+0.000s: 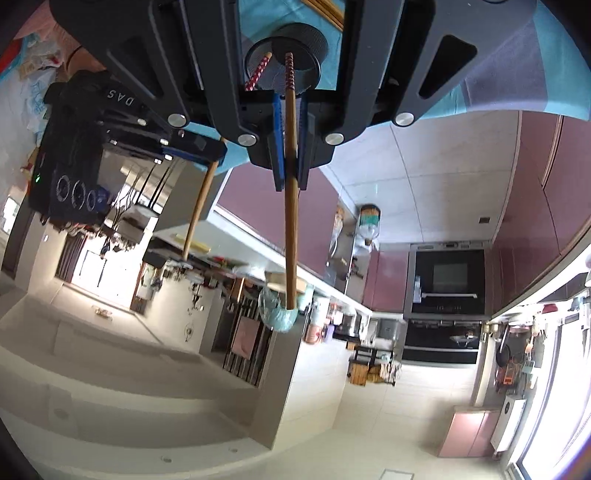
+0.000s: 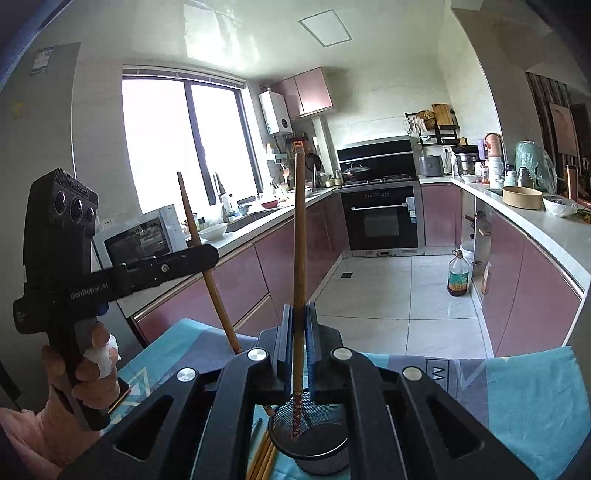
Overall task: Organize utensils
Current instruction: 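Lower both held chopsticks into the black mesh cup and open both tools, then move both tools back over the chopstick row and close each on a chopstick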
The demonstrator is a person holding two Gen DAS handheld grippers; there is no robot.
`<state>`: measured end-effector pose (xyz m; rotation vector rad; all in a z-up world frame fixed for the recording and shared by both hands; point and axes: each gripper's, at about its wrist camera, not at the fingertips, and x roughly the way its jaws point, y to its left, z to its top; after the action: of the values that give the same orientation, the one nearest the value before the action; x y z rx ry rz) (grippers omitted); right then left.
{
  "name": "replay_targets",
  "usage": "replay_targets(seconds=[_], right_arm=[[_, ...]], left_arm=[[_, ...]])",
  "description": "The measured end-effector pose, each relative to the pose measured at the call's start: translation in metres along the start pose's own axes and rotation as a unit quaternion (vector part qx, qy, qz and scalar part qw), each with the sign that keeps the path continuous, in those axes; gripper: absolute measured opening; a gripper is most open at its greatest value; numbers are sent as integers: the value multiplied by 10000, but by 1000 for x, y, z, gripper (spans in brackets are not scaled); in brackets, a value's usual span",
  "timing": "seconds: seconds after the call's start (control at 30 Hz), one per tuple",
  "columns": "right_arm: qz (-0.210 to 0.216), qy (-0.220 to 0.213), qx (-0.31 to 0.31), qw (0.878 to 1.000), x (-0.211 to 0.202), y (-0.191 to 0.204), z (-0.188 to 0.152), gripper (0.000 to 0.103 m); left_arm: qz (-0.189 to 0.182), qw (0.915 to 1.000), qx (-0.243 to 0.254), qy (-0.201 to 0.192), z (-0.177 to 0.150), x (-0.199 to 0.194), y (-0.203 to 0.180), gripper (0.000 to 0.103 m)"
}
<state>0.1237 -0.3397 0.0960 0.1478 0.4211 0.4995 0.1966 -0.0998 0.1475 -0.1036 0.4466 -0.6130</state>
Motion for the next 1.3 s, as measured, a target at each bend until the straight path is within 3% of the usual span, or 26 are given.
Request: replay_targets(seconds=[0.2, 0.33, 0.37, 0.47, 0.67, 0.83, 0.97, 1.13, 1.3], right_arm=[[-33, 653, 131, 9978, 37, -11, -18, 6], [-117, 1083, 261, 9937, 59, -17, -34, 8], [-187, 1162, 287, 9926, 64, -20, -37, 15], [-389, 1234, 330, 9910, 70, -23, -41, 30], [-374, 1022, 355, 9934, 53, -16, -41, 34], [-52, 852, 235, 9961, 28, 2, -44, 39], [294, 834, -67, 9961, 9, 27, -51, 40], [438, 1314, -468, 9893, 12, 53, -86, 40], [463, 2149, -332, 9750, 43, 59, -139, 37]], left_arm=[[33, 9958, 9, 910, -33, 54, -1, 7], [82, 9921, -1, 1252, -54, 81, 6, 7], [111, 9912, -13, 1320, -58, 87, 8, 8], [271, 9900, -34, 1383, -64, 98, 14, 22], [584, 9920, 80, 1115, -73, 81, 21, 42], [917, 9917, 122, 889, -83, 51, 33, 49], [1099, 9882, 44, 1063, -111, 27, 46, 53], [1109, 9815, -101, 1556, -160, 21, 61, 54], [1173, 9734, -137, 1965, -206, 22, 67, 54]])
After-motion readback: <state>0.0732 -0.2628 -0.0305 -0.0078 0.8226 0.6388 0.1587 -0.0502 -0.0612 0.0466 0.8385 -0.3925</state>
